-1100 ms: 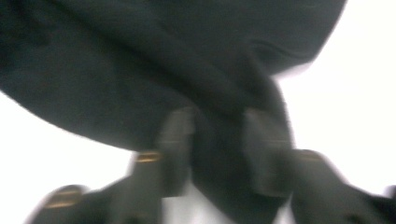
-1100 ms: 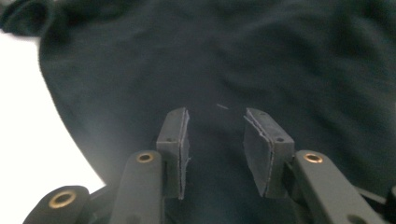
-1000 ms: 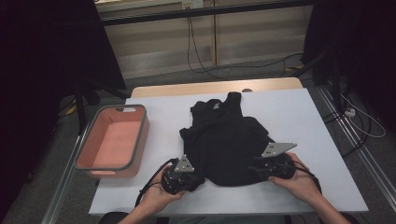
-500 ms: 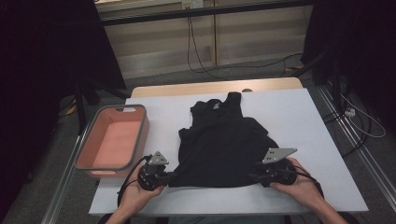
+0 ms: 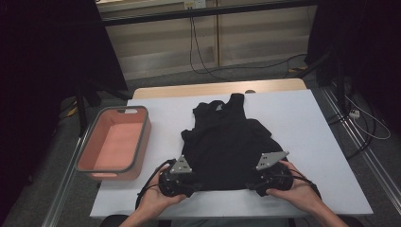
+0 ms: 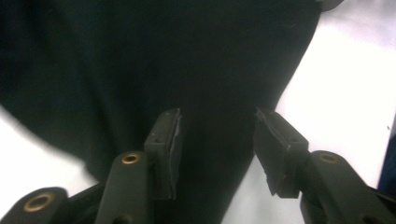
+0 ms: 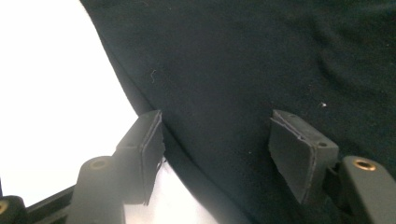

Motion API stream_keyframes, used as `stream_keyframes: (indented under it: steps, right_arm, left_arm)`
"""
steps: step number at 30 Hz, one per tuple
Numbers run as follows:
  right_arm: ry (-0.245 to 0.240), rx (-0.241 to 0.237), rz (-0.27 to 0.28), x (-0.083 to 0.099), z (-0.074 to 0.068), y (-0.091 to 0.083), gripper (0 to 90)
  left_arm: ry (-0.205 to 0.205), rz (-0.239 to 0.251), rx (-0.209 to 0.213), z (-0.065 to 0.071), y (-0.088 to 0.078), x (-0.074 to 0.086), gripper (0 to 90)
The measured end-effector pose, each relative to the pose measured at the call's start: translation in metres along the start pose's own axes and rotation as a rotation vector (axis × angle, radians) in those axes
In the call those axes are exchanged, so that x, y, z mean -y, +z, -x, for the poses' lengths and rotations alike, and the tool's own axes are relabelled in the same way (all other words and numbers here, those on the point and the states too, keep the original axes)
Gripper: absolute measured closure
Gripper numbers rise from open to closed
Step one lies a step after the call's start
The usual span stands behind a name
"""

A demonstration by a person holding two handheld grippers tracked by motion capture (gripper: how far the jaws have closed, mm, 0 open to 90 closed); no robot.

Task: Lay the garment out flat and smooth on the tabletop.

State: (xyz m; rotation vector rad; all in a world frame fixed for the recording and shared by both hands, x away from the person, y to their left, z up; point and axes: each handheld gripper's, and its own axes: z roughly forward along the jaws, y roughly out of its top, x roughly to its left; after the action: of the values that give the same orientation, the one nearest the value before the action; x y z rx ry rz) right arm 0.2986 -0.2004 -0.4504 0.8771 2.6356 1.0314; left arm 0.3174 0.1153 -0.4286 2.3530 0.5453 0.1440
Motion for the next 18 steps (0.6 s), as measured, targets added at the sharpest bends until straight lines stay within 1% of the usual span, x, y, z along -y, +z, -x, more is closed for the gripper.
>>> stream_keyframes:
  steps: [1, 2, 3, 4, 5, 6, 7, 8, 9, 10, 11, 13, 14, 15, 16, 17, 18]
  right_arm:
    - [0.001, 0.002, -0.013, -0.002, 0.0, 0.0, 36.0]
    - [-0.007, 0.001, -0.025, -0.004, 0.0, 0.001, 34.7]
    - [-0.014, -0.006, -0.034, -0.008, 0.001, 0.002, 33.9]
    - [-0.019, -0.007, -0.033, -0.011, 0.001, 0.002, 33.5]
    - [-0.02, -0.005, -0.022, -0.015, 0.002, 0.003, 32.1]
    - [-0.019, -0.012, -0.015, -0.018, 0.003, 0.004, 32.2]
    - [-0.021, -0.031, -0.014, -0.02, 0.003, 0.006, 32.5]
    - [-0.031, -0.039, -0.014, -0.021, 0.003, 0.008, 32.4]
    - [-0.035, -0.041, -0.01, -0.02, 0.001, 0.01, 31.1]
    - [-0.042, -0.047, -0.022, -0.018, 0.0, 0.013, 27.7]
    - [-0.063, -0.042, -0.034, -0.017, -0.003, 0.015, 25.1]
    - [-0.09, -0.014, -0.024, -0.014, -0.009, 0.014, 26.5]
    - [-0.096, -0.015, -0.017, -0.013, -0.01, 0.014, 26.7]
    - [-0.099, -0.016, -0.008, -0.012, -0.01, 0.014, 26.8]
    - [-0.1, -0.016, -0.004, -0.011, -0.01, 0.014, 26.9]
    - [-0.099, -0.019, -0.004, -0.011, -0.009, 0.014, 27.5]
    - [-0.099, -0.032, -0.012, -0.012, -0.009, 0.014, 29.3]
  left_arm:
    - [0.017, -0.012, 0.004, 0.001, 0.004, -0.004, 48.3]
    - [0.017, -0.016, 0.007, 0.002, 0.008, -0.009, 44.6]
    - [0.036, -0.032, 0.013, 0.001, 0.011, -0.014, 41.0]
    - [0.037, -0.023, 0.007, 0.0, 0.015, -0.018, 38.5]
    - [0.025, -0.014, -0.005, 0.0, 0.018, -0.021, 37.0]
    - [0.009, -0.02, 0.004, -0.001, 0.02, -0.022, 34.5]
    - [0.018, -0.031, -0.002, -0.002, 0.021, -0.021, 32.7]
    - [0.025, -0.046, 0.004, -0.002, 0.021, -0.019, 32.9]
    - [0.009, -0.019, -0.004, 0.001, 0.021, -0.016, 33.0]
    - [0.021, -0.012, 0.005, 0.001, 0.02, -0.014, 33.0]
    - [0.014, -0.006, 0.012, 0.002, 0.019, -0.011, 33.3]
    - [0.019, -0.003, 0.001, 0.006, 0.019, -0.007, 34.3]
    - [0.021, -0.009, 0.001, 0.007, 0.019, -0.005, 33.7]
    - [0.032, -0.014, 0.004, 0.008, 0.02, -0.004, 33.7]
    - [0.042, -0.033, 0.002, 0.01, 0.02, -0.004, 33.9]
    - [0.048, -0.038, -0.005, 0.011, 0.021, -0.004, 35.0]
    - [0.053, -0.039, 0.009, 0.013, 0.023, -0.004, 37.0]
